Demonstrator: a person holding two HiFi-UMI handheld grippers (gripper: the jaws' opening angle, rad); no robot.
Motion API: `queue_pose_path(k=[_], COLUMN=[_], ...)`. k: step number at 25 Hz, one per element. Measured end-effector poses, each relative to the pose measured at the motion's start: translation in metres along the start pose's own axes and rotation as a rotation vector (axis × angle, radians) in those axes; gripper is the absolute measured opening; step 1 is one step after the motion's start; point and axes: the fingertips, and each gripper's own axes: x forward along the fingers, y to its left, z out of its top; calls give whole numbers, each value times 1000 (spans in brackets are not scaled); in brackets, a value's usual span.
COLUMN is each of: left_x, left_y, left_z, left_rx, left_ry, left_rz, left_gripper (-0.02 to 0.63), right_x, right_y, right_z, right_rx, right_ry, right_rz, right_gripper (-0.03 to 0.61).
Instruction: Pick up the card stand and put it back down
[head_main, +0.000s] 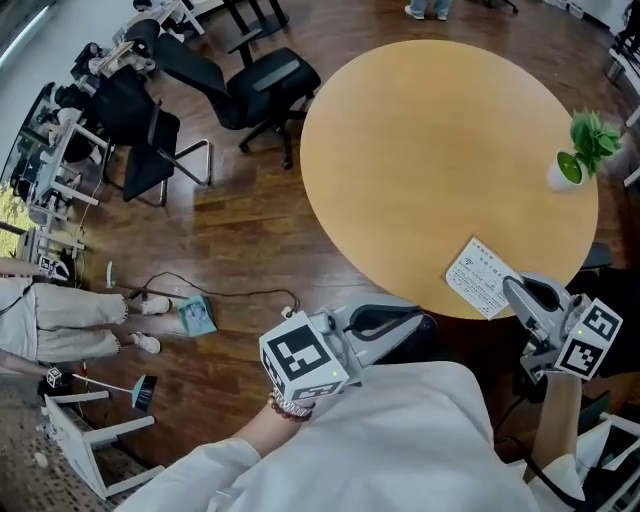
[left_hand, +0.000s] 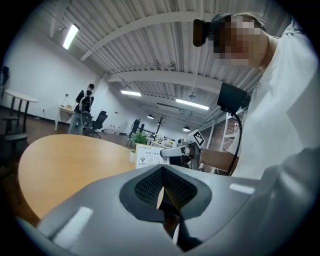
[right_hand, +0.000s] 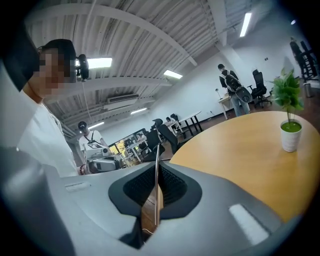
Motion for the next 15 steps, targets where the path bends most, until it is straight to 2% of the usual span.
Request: queue_pose_path(k=[6,10,12,15], left_x=[23,59,63,62], left_y=[52,108,140,182], left_z=[23,47,47,26], left_rx=[-53,-54,-78,-163], left_ry=[-16,-15,2,20], left_rz=[92,149,210,291], left_gripper=[-9,-9,-9,-9], right_x=[42,88,117,167], right_y=[-97,-199,-250,-314], right_z=[23,66,89,93], right_rx=[-86,-129,-178,-273], right_ry=[95,92,78,97], right_rz=[32,82,80,134], right_gripper=[21,21,21,21])
